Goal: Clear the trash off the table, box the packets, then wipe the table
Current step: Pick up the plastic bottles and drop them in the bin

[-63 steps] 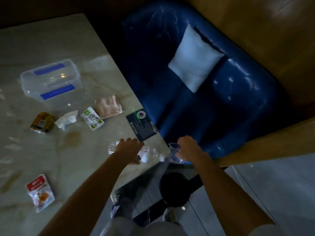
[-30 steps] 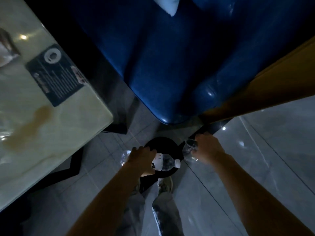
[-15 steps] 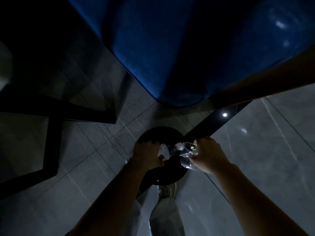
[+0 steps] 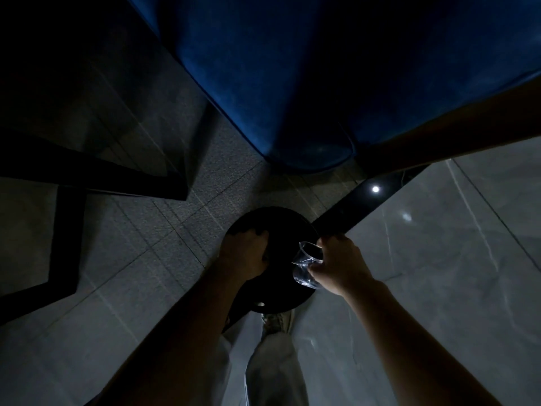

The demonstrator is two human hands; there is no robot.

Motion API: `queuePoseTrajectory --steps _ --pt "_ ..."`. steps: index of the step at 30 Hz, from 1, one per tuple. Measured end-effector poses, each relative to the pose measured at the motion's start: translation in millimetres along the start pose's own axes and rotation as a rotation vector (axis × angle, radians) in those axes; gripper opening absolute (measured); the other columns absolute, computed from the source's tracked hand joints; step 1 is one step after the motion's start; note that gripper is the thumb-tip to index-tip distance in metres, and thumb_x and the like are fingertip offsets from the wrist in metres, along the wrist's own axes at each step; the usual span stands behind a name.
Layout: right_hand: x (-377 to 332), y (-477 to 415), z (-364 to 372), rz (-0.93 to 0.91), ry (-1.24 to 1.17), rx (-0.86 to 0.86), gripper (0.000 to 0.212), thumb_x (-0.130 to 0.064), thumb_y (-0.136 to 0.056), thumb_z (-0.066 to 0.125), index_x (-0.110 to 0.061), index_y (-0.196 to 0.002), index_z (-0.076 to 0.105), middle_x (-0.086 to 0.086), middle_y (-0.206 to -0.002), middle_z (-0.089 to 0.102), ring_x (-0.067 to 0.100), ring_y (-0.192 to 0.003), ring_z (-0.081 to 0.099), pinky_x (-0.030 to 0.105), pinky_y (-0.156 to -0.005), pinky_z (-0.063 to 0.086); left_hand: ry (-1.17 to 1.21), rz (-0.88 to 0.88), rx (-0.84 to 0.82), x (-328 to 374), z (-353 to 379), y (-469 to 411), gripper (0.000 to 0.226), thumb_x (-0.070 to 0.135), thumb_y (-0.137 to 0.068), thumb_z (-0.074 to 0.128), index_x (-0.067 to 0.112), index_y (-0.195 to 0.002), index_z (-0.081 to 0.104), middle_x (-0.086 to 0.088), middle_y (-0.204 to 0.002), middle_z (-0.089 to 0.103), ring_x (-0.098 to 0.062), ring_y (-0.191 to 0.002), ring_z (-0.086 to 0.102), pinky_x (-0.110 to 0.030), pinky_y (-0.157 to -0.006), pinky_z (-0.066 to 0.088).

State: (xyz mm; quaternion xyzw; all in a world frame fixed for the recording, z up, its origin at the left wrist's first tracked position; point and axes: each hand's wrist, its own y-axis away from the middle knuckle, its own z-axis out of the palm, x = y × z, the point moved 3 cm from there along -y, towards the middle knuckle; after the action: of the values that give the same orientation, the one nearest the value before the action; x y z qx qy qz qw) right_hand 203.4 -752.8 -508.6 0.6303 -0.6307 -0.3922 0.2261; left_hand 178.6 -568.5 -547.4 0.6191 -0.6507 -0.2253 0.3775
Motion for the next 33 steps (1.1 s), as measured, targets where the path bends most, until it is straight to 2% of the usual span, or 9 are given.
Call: queuePoseTrajectory --steps 3,7,15,21,26,28,31,33 --pt "-9.8 -3.1 4.0 0.003 -0.010 -0.025 0.061 -0.037 -0.074 0.077 -0.010 -0.125 0.060 0.015 -0.128 0.055 0.032 -0.115 0.058 0.033 -0.088 0.049 -0.034 0.021 0.016 -4.2 -4.8 11.1 0.059 0.042 -0.088 0.060 0.020 -0.139 0.042 -0.011 -0.136 0.049 -0.033 -0.124 0.051 -0.044 -0.098 0.043" --pt "-24.1 -12.7 17.0 0.003 -0.034 -0.032 0.065 -0.033 -0.076 0.080 -0.010 -0.132 0.054 0.014 -0.133 0.050 0.029 -0.116 0.058 0.033 -0.089 0.052 -0.062 0.083 0.071 -12.1 -4.4 28.2 0.055 0.044 -0.089 0.056 0.021 -0.136 0.042 -0.009 -0.132 0.050 -0.030 -0.120 0.050 -0.043 -0.095 0.042" --pt "-47.7 -29.7 45.2 -0.045 -0.030 -0.016 0.067 -0.040 -0.081 0.074 -0.016 -0.139 0.050 0.016 -0.133 0.054 0.035 -0.121 0.057 0.040 -0.093 0.050 -0.037 0.116 0.128 -28.6 1.7 42.6 0.056 0.045 -0.089 0.055 0.020 -0.138 0.042 -0.008 -0.135 0.049 -0.028 -0.124 0.047 -0.042 -0.099 0.040" --pt "-47.4 -18.6 52.7 -0.079 0.020 -0.058 0.062 -0.038 -0.081 0.069 -0.022 -0.138 0.049 0.013 -0.134 0.055 0.034 -0.121 0.057 0.043 -0.094 0.052 -0.011 0.062 0.051 -27.3 3.1 55.1 0.054 0.041 -0.092 0.053 0.019 -0.140 0.040 -0.009 -0.139 0.045 -0.030 -0.127 0.045 -0.044 -0.101 0.039" --pt "-47.4 3.8 45.7 -0.030 -0.027 -0.218 0.038 -0.030 -0.086 0.065 -0.010 -0.119 0.064 0.016 -0.120 0.066 0.034 -0.116 0.061 0.037 -0.093 0.052 0.156 -0.003 -0.084 -19.7 -3.2 80.2 0.048 0.039 -0.092 0.055 0.019 -0.135 0.047 -0.012 -0.131 0.055 -0.033 -0.120 0.054 -0.043 -0.095 0.047" --pt "-48.9 17.4 42.0 -0.021 -0.003 -0.322 0.038 -0.031 -0.087 0.064 -0.006 -0.116 0.064 0.017 -0.116 0.067 0.034 -0.114 0.062 0.035 -0.089 0.051 0.259 -0.049 -0.159 -15.6 -8.2 93.6 0.047 0.038 -0.092 0.056 0.019 -0.134 0.049 -0.012 -0.130 0.059 -0.033 -0.118 0.057 -0.040 -0.094 0.050" --pt "-52.8 41.3 27.1 -0.030 0.050 -0.409 0.040 -0.034 -0.087 0.064 -0.005 -0.114 0.064 0.014 -0.102 0.063 0.035 -0.112 0.062 0.032 -0.080 0.046 0.291 -0.074 -0.206 -6.0 -25.8 117.7 0.044 0.037 -0.094 0.056 0.015 -0.131 0.052 -0.013 -0.129 0.060 -0.032 -0.116 0.058 -0.034 -0.089 0.047" --pt "-57.4 58.3 11.5 -0.050 0.084 -0.411 0.042 -0.037 -0.084 0.063 -0.008 -0.114 0.065 0.015 -0.106 0.065 0.034 -0.112 0.063 0.032 -0.080 0.048 0.302 -0.083 -0.187 0.6 -43.4 136.2 0.046 0.036 -0.094 0.056 0.014 -0.135 0.050 -0.013 -0.132 0.058 -0.031 -0.118 0.056 -0.032 -0.087 0.044"
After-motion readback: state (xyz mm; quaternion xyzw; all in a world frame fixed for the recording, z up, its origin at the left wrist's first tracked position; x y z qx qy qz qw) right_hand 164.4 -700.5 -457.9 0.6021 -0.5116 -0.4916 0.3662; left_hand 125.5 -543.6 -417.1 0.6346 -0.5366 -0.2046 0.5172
